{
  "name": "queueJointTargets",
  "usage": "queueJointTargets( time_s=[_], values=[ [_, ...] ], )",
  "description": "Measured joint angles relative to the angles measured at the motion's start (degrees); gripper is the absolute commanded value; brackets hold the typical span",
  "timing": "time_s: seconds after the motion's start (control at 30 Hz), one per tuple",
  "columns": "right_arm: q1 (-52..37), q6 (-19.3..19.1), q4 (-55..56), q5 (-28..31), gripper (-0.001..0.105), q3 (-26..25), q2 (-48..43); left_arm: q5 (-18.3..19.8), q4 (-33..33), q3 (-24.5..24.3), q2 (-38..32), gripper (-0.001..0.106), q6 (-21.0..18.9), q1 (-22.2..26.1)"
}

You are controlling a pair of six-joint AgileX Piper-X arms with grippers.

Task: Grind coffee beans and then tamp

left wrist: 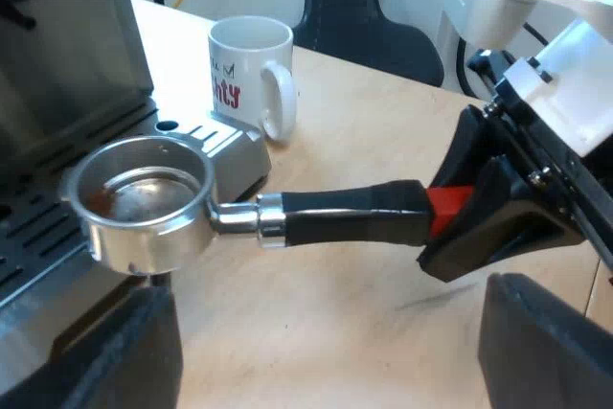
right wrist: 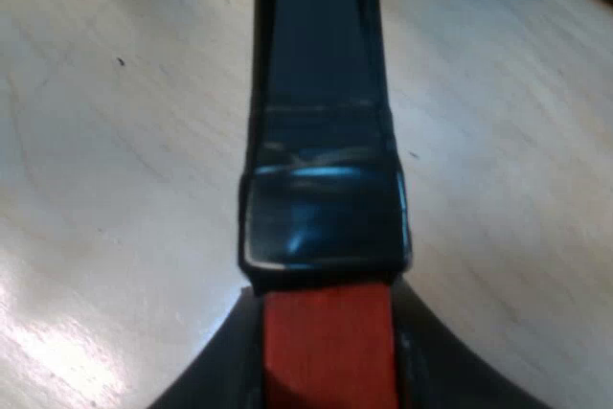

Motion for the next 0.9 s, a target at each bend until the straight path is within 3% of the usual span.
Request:
queueJointTargets(
  time_s=[0.33,0.9],
  values=[
    [-5.9,-0.9,-8.4,-3.7,0.0,6.3,0.0,0.0,0.0,-0.1,0.0,0.066,0.0,0.0],
    [-6.0,-1.4,-17.4,-4.2,0.0,14.8,0.0,-0.1,0.0,-0.1,0.0,0.066,0.1,0.0]
  ],
)
